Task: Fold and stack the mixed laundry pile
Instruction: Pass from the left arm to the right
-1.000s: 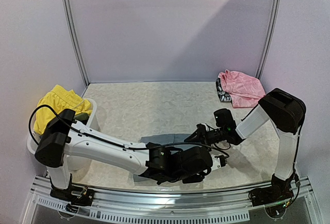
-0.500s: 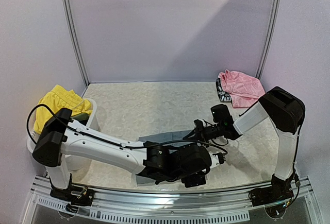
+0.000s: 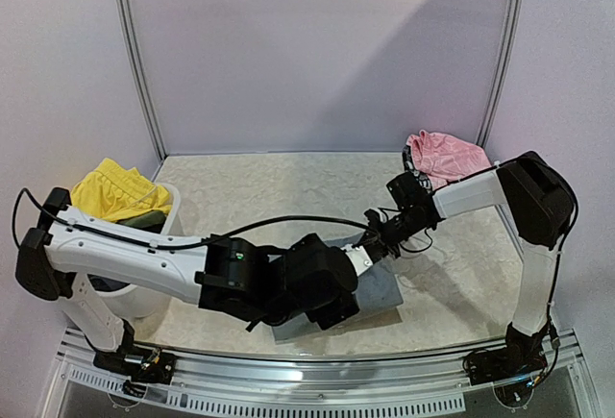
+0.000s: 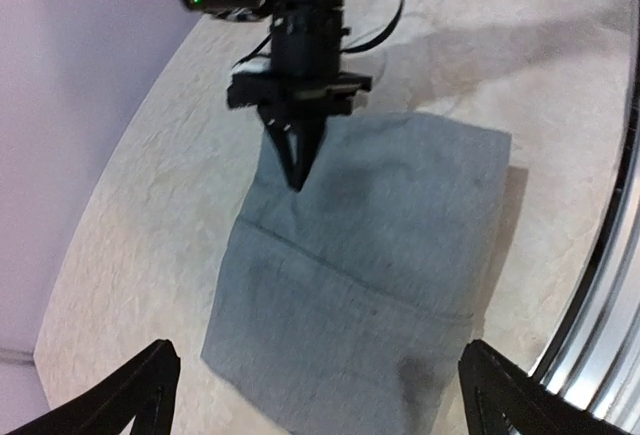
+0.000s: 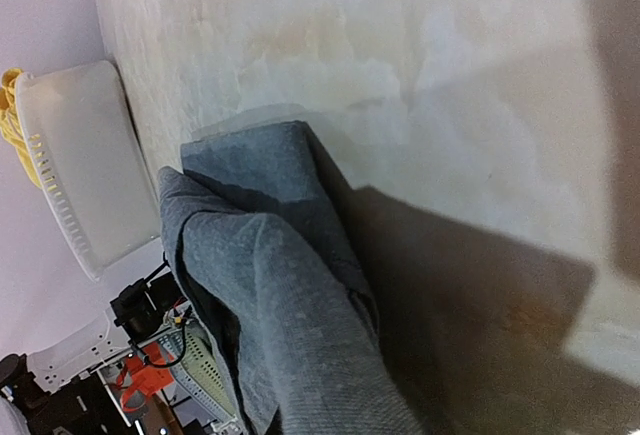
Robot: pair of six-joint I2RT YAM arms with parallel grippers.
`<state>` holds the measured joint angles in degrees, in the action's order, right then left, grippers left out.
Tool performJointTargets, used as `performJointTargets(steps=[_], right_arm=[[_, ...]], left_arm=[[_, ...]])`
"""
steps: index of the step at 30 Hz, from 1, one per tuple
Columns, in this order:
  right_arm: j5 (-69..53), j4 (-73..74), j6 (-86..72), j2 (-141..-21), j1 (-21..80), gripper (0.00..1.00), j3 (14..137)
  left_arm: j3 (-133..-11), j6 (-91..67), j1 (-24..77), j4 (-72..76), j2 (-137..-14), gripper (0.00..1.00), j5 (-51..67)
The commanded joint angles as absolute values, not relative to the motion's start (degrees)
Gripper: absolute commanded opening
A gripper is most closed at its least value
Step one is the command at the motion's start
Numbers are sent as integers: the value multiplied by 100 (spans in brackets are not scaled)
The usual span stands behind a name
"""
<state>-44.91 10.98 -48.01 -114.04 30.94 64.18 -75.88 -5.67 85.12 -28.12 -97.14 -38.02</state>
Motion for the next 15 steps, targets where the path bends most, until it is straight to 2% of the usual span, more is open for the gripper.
performJointTargets(steps=[1,5,15], right_arm=[[-4067,2543,-3738,-11286,2915,0,7101],[-3733,3206,-3361,-11438,2819,0,7695],[-3103,4417,-2798,-11987,2685,0,8966]], left_arm=[[-7293,-1773,8511,-3783,-9137,99,-4813],[-7130,-2433,8341,-4598,-8675,100,-5195],[-6276,-2505,7856,-4762,-6966,100,-4440]])
